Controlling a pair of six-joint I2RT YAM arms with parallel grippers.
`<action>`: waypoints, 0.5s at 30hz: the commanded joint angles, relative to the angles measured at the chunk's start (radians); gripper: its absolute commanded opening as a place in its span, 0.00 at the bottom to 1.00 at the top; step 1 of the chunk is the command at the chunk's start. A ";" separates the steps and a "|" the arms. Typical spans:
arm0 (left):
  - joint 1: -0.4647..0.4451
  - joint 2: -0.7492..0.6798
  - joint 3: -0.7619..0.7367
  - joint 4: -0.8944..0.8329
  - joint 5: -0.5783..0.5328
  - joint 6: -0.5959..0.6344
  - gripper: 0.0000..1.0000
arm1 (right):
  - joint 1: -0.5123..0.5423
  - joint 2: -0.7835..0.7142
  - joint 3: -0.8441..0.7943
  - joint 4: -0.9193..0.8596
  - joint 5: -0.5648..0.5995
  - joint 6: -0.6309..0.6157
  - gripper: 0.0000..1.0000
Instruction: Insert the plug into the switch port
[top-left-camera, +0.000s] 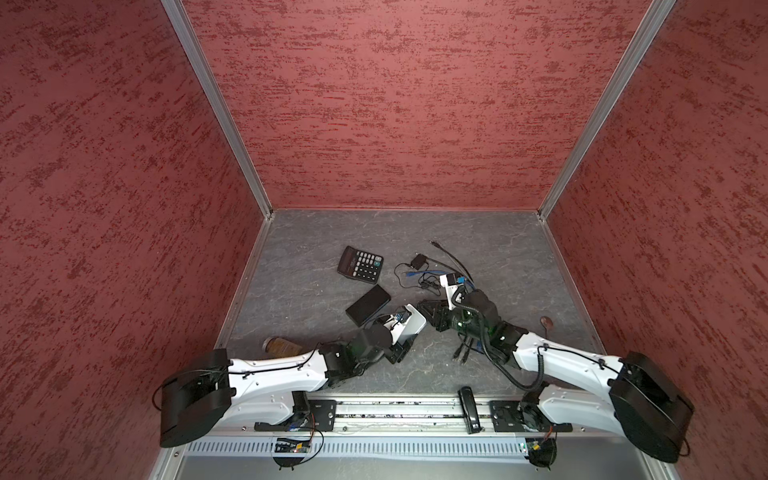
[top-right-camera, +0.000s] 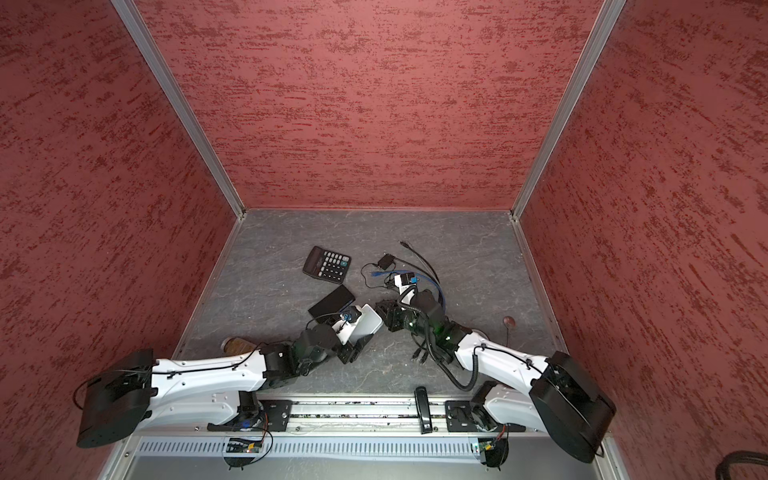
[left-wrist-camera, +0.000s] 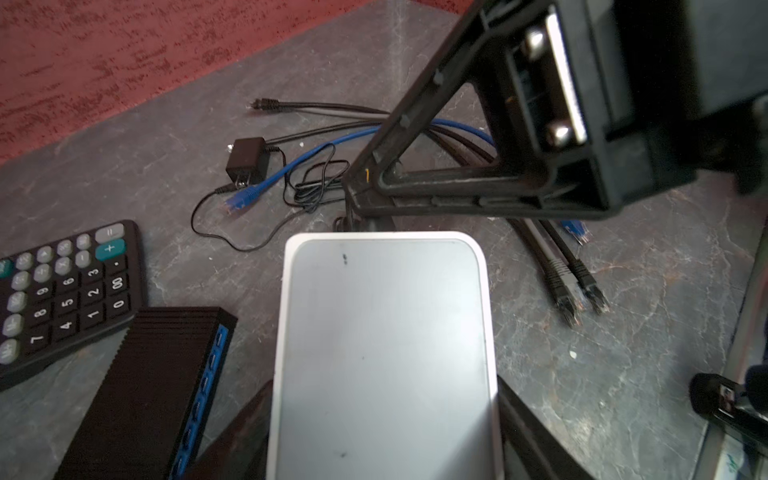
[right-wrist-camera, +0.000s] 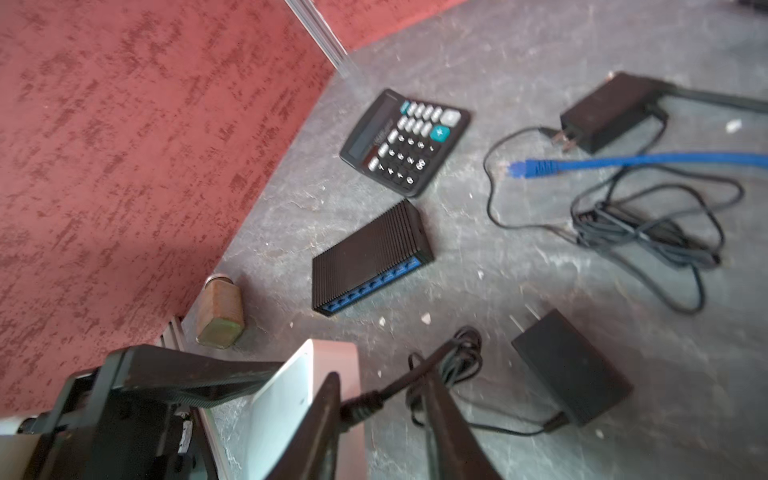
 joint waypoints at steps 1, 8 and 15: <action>-0.002 -0.050 0.059 -0.120 -0.022 -0.112 0.00 | -0.013 -0.025 0.015 -0.176 0.111 -0.012 0.47; 0.000 0.033 0.143 -0.369 0.038 -0.200 0.00 | -0.052 -0.097 0.057 -0.283 0.206 -0.008 0.76; 0.001 0.144 0.193 -0.490 0.119 -0.274 0.00 | -0.142 -0.113 0.132 -0.436 0.242 -0.021 0.86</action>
